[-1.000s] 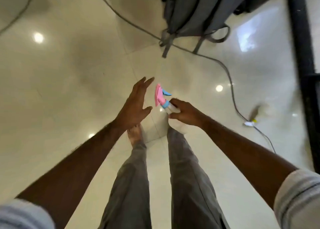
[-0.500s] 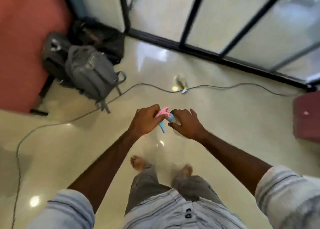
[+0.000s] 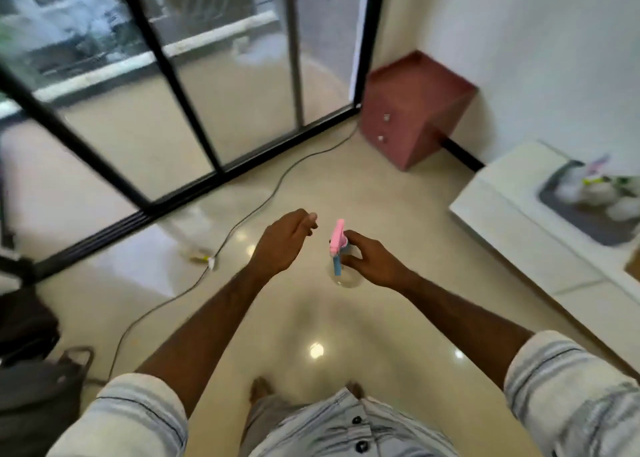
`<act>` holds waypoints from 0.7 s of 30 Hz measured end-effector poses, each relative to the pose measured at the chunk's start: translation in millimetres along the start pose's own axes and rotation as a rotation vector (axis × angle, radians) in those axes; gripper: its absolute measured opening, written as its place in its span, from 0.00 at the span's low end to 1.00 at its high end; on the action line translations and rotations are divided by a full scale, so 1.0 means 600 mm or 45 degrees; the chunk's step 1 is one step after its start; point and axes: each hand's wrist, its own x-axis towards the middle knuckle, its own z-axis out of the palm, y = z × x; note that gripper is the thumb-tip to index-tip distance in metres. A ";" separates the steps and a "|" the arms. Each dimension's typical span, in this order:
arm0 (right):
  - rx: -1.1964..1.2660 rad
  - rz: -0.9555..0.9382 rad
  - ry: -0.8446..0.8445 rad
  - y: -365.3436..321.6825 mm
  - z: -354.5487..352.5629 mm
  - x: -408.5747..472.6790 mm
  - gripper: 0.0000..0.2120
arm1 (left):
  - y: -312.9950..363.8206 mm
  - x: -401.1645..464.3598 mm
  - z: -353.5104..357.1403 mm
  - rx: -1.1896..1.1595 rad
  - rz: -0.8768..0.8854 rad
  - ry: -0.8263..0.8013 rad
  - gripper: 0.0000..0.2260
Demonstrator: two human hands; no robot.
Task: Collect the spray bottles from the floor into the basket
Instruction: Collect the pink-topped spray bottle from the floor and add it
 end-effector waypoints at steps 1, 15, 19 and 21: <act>0.030 0.034 0.051 0.026 -0.044 -0.015 0.14 | 0.030 0.035 0.033 0.098 0.066 -0.037 0.20; 0.216 0.410 0.779 0.372 -0.497 -0.150 0.15 | 0.385 0.421 0.473 0.546 0.710 -0.606 0.11; 0.259 0.552 0.931 0.474 -0.616 -0.160 0.15 | 0.493 0.534 0.583 0.541 0.788 -0.747 0.11; 0.269 0.597 0.966 0.520 -0.668 -0.165 0.16 | 0.536 0.581 0.631 0.554 0.821 -0.814 0.11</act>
